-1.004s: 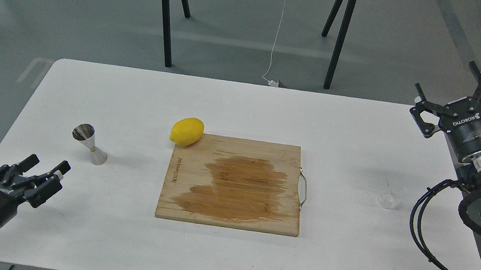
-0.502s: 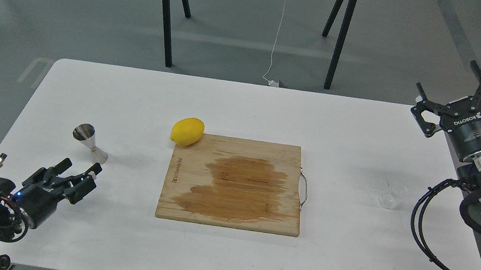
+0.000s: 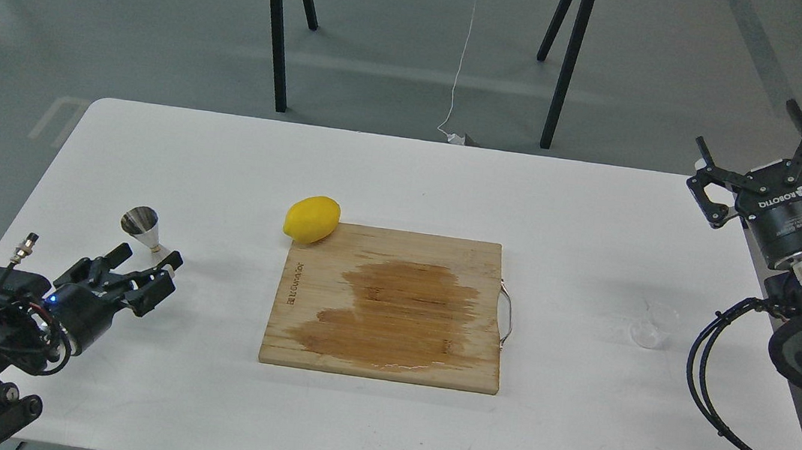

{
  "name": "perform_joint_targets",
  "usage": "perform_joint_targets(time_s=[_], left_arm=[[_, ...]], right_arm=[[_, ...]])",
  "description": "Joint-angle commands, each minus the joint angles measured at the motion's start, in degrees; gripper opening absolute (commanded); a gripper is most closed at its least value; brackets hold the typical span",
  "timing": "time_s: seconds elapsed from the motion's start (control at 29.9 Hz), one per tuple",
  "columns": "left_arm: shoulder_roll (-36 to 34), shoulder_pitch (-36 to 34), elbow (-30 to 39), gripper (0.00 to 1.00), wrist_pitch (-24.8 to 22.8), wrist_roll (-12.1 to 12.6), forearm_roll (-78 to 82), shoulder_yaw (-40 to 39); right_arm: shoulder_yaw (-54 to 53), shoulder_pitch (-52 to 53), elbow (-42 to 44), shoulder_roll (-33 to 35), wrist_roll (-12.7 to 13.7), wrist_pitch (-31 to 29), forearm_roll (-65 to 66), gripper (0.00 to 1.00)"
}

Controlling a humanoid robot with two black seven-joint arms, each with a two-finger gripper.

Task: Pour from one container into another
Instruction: 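Reach the left gripper toward the small metal jigger, then close the left gripper on the metal jigger and lift it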

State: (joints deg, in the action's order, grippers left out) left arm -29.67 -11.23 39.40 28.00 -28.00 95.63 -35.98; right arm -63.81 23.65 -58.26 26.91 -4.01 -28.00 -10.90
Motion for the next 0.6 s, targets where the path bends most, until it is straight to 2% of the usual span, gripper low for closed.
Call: perform_joint_targets(time_s=[0.0,0.13,0.37,0.57], left_arm=[[0.9,-0.8,-1.5,0.99,0.0,0.0,0.0,0.0],[2.0,-1.9,-2.2,0.99,0.0,0.0,0.0,0.0],[5.1,-4.7,-7.8,0.99,0.0,0.0,0.0,0.9],[7.7,-7.0,-12.6,0.93,0.0,0.0,0.0,2.4]], right_arm=[[0.0,0.0,-0.1,0.1,0.1,0.0,0.0,0.99],[0.0,0.0,0.0,0.2,0.0,0.0,0.0,0.99],[-0.1,-0.1,-0.1,0.3,0.0,0.0,-0.1,0.99],[-0.3,-0.4,-0.2,0.3,0.0,0.0,-0.1,0.99]])
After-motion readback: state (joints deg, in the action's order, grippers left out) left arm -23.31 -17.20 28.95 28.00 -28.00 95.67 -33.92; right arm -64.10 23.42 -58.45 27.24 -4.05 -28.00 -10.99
